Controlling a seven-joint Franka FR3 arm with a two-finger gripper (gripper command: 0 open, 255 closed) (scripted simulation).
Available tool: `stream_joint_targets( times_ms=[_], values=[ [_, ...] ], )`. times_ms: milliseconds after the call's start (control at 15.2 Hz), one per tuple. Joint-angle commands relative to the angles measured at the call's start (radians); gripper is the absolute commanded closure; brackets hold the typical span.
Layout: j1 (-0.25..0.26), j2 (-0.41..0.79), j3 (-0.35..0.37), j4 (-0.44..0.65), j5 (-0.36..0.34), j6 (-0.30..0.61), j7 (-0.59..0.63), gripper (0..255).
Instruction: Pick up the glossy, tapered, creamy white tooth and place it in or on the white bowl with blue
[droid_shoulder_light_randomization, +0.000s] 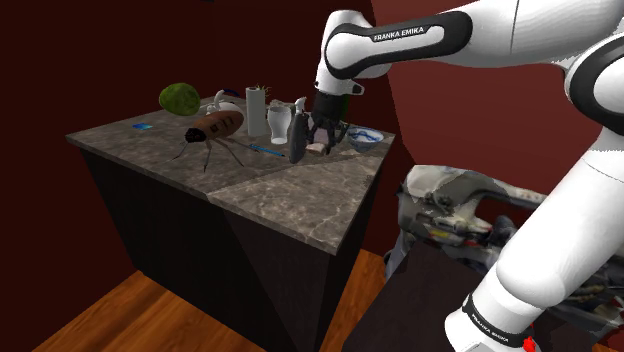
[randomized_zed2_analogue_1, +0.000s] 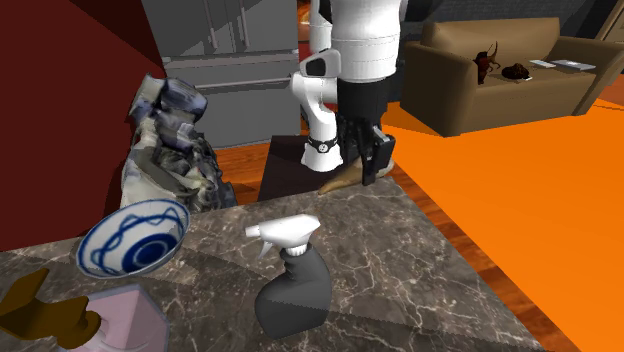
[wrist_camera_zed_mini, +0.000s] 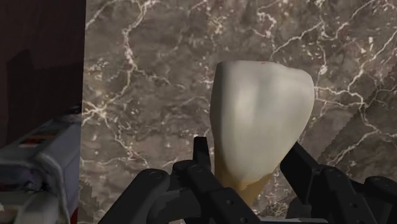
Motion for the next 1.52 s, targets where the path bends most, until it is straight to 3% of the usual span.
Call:
stream_joint_targets(
  times_ms=[0, 792, 1452],
  values=[
    [-0.001, 0.001, -0.001, 0.028, -0.001, -0.027, 0.001, 255],
    [-0.119, 0.125, -0.123, 0.197, -0.016, -0.095, -0.230, 255],
    [-0.228, 0.340, -0.204, 0.496, -0.016, -0.196, -0.413, 255]
  ],
)
